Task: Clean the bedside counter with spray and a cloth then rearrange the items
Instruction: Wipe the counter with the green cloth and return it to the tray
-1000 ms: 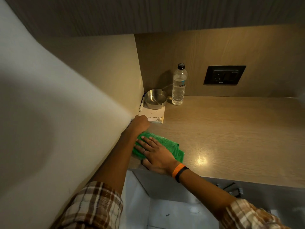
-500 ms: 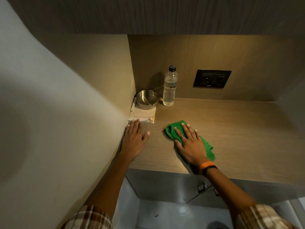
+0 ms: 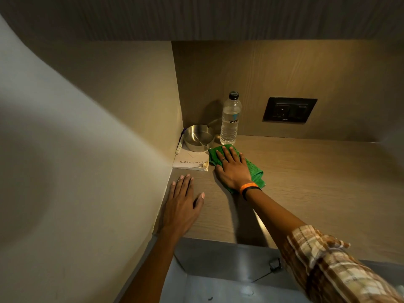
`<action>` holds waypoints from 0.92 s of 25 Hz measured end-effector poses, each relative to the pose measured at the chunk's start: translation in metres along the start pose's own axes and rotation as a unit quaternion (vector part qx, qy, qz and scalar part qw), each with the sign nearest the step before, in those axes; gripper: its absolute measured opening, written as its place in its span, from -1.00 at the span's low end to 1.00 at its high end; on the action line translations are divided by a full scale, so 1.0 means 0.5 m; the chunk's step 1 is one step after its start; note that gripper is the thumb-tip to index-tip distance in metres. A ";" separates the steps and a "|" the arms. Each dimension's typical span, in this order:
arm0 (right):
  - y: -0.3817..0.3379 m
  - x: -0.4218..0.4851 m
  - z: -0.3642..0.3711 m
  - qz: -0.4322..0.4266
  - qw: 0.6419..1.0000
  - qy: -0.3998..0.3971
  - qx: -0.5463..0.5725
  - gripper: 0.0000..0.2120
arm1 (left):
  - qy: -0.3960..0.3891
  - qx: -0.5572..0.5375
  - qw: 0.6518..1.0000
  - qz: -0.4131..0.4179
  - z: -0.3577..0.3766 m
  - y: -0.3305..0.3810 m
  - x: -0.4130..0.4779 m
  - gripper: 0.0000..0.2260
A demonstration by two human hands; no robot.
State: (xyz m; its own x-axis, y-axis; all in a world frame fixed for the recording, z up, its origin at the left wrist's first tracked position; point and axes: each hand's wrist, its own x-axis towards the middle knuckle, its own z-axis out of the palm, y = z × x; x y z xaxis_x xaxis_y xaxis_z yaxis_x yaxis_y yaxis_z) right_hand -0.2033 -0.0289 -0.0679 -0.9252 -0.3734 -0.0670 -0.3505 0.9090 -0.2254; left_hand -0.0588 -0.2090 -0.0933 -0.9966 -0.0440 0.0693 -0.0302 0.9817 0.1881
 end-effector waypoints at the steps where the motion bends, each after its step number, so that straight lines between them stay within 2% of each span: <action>1: -0.004 0.008 0.000 0.004 1.000 0.003 0.004 -0.41 | 0.000 -0.003 1.000 -0.001 0.001 -0.001 0.001 -0.36; 6: 0.000 -0.006 -0.002 -0.005 1.000 0.007 0.015 -0.41 | 0.011 -0.019 1.000 0.005 -0.003 -0.004 0.002 -0.40; 12: 0.058 -0.186 0.005 -0.061 0.998 0.013 -0.002 -0.41 | 0.020 -0.030 0.999 0.013 -0.013 0.005 -0.007 -0.40; 15: 0.073 -0.294 0.015 -0.101 0.995 0.008 -0.022 -0.39 | 0.017 -0.071 0.996 0.044 -0.017 0.034 -0.015 -0.41; 20: 0.117 -0.430 0.017 -0.201 0.978 -0.030 -0.041 -0.42 | -0.022 -0.159 0.977 0.143 -0.016 0.170 -0.052 -0.55; 22: 0.128 -0.452 0.005 -0.184 0.982 -0.034 0.014 -0.43 | -0.030 -0.149 0.979 0.137 -0.025 0.205 -0.050 -0.59; 23: 0.133 -0.467 0.001 -0.139 0.988 -0.013 0.066 -0.45 | -0.041 -0.159 0.979 0.121 -0.032 0.219 -0.045 -0.60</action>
State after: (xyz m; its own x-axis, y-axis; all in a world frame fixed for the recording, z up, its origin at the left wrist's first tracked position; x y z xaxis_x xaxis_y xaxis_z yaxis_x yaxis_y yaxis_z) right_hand -0.0105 0.1187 -0.0676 -0.7909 -0.6119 -0.0096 -0.5672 0.7388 -0.3640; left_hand -0.0382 -0.1034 -0.0588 -0.9749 0.2103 0.0733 0.2197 0.8540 0.4715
